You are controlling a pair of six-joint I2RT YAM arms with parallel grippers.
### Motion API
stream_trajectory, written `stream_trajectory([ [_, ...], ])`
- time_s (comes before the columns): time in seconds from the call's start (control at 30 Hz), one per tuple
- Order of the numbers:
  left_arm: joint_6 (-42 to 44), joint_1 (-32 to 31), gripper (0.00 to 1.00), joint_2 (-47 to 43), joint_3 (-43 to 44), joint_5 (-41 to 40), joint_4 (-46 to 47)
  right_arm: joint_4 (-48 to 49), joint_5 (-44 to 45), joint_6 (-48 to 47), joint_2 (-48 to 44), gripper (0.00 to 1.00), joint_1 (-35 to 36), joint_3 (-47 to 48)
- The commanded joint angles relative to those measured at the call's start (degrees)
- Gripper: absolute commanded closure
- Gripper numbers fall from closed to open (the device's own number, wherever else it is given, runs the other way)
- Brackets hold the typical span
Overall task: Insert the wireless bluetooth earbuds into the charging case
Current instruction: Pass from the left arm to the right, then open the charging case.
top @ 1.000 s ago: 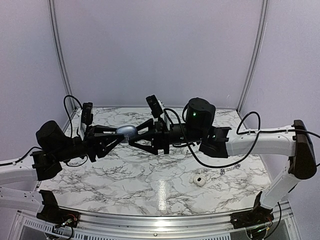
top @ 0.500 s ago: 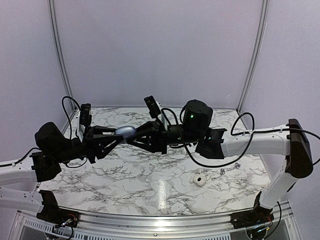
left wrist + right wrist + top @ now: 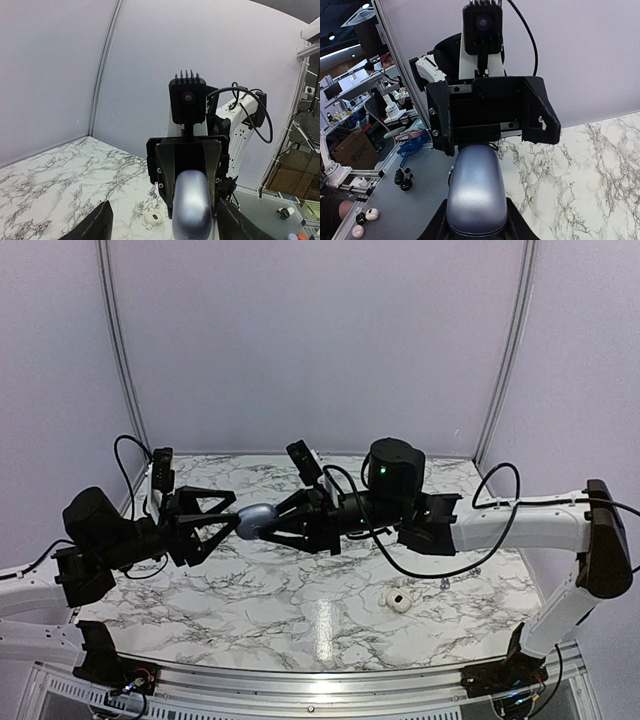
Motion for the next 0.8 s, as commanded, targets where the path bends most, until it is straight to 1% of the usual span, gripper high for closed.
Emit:
stream_trajectory([
  [0.0,0.42,0.12,0.26,0.43,1.73,0.63,-6.63,-8.45,1.11,-6.93,-3.20,0.96,-0.20,2.70],
  [0.17,0.00,0.07,0.26,3.14,3.76,5.24,-9.65,-12.55,2.97,-10.07,-3.91,0.98,-0.17,2.59],
  [0.27,-0.30,0.07,0.26,3.93,4.68,5.50,-9.82,-14.77,3.51,-11.92,-3.80,1.00,-0.11,3.13],
  [0.33,-0.48,0.07,0.29,4.92,5.35,5.42,-10.12,-16.21,3.60,-13.15,-3.56,1.00,-0.10,3.75],
  [0.4,-0.77,0.05,0.32,5.59,6.19,3.86,-11.05,-17.00,3.65,-14.05,-3.57,1.00,-0.07,3.98],
  [0.57,-0.34,0.16,0.38,6.03,8.34,-3.08,-14.88,-17.82,3.09,-15.46,-3.84,1.00,0.17,3.91],
  [0.67,-0.06,0.31,0.39,5.98,10.01,-7.47,-17.64,-18.00,2.80,-15.93,-4.16,1.00,0.28,3.78],
  [0.77,-0.33,0.93,0.39,5.55,10.74,-8.68,-18.68,-17.78,2.45,-16.05,-4.21,1.00,0.28,3.61],
])
